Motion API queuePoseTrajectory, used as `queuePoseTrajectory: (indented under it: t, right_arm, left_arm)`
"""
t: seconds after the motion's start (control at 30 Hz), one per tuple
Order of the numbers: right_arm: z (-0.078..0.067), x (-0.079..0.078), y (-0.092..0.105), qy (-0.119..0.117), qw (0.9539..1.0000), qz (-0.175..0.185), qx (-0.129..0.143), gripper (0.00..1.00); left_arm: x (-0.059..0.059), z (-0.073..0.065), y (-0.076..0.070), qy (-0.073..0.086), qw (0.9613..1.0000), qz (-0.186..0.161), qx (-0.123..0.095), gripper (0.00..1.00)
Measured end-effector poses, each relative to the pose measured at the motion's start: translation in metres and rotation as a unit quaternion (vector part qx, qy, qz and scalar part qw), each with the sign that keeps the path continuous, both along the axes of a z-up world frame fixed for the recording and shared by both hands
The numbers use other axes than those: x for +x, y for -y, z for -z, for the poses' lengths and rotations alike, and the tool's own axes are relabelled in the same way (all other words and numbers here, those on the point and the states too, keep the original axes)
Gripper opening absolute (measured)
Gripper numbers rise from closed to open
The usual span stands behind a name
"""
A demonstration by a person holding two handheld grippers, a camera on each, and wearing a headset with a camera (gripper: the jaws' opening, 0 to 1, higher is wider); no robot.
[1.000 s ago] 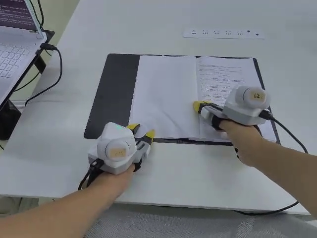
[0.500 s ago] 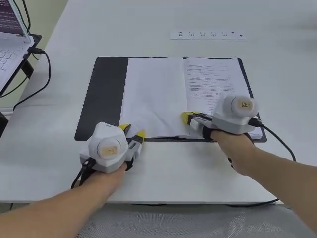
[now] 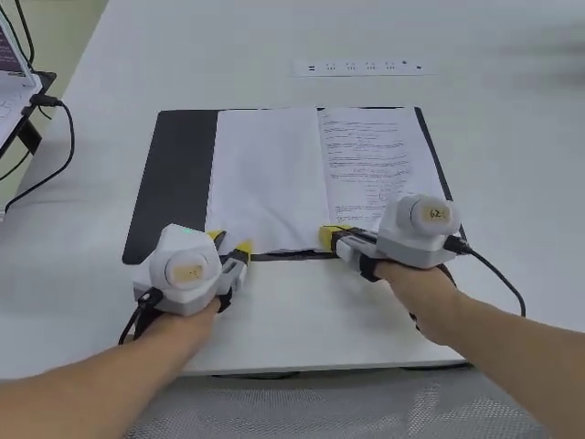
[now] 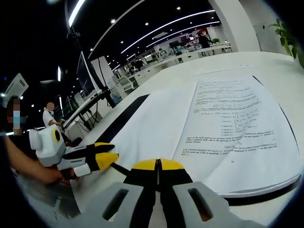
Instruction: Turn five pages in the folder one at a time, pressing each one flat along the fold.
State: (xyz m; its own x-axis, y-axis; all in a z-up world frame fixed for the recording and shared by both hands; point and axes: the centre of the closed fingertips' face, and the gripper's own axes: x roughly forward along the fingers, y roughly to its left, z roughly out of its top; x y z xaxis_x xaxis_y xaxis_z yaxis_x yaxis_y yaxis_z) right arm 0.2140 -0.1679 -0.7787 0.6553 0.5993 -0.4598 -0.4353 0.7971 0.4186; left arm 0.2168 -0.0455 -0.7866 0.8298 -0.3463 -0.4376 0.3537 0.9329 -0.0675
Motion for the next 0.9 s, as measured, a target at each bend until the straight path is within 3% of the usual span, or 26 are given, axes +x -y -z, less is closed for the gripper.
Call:
queuePoseTrajectory:
  t: [0.57,0.77,0.9]
  right_arm:
    - [0.005,-0.032,0.001,-0.027,0.9996,-0.009,0.001,0.0]
    - [-0.002,-0.038,0.007,-0.023,0.9997,-0.001,0.005,0.0]
    - [-0.012,-0.038,0.012,-0.017,0.9997,0.01,0.012,0.0]
  left_arm:
    - [0.0,-0.001,0.0,-0.004,1.0,0.001,0.003,0.23]
    - [0.0,-0.002,0.001,-0.01,1.0,-0.001,0.002,0.23]
    - [0.001,-0.002,0.001,-0.015,0.9998,-0.009,-0.011,0.24]
